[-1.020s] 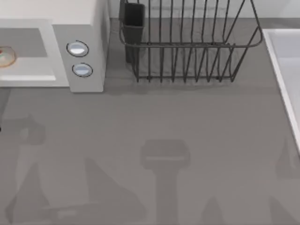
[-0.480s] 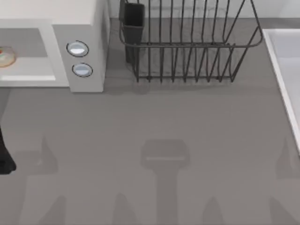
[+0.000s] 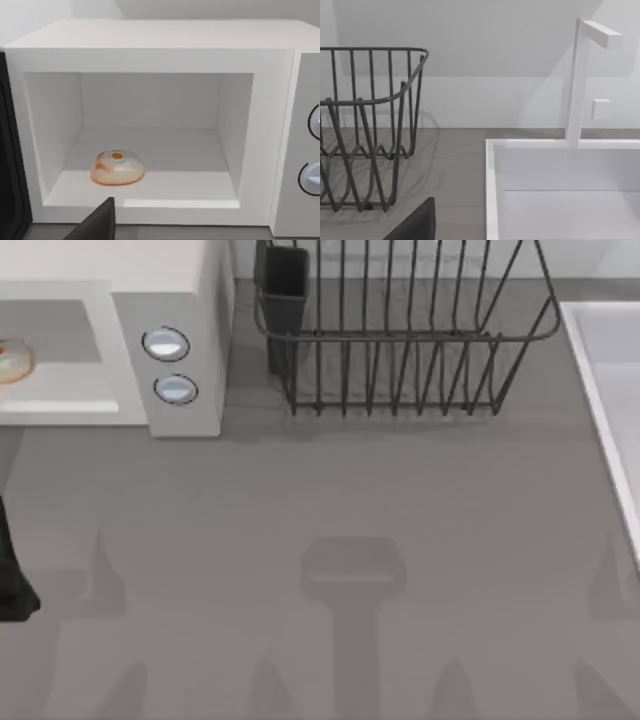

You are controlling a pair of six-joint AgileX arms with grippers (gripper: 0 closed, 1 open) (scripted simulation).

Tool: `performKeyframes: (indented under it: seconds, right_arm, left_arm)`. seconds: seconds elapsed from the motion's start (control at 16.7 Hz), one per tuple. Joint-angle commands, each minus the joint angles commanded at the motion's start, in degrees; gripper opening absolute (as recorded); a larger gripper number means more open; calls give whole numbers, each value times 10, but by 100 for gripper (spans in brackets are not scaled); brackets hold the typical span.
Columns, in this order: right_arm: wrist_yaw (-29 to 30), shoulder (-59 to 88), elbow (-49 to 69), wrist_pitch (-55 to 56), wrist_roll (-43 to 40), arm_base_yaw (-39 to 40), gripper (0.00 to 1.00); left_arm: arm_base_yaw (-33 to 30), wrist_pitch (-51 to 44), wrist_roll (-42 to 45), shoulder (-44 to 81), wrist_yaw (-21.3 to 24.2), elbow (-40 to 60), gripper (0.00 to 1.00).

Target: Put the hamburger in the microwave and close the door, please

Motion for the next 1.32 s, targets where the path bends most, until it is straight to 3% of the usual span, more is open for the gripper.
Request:
performKeyframes:
  seconds: [0.78,1.32]
  right_arm:
    - [0,0,0,0,0,0,100]
    - [0,0,0,0,0,0,100]
  left_arm:
    - [0,0,0,0,0,0,2]
    - [0,0,0,0,0,0,0]
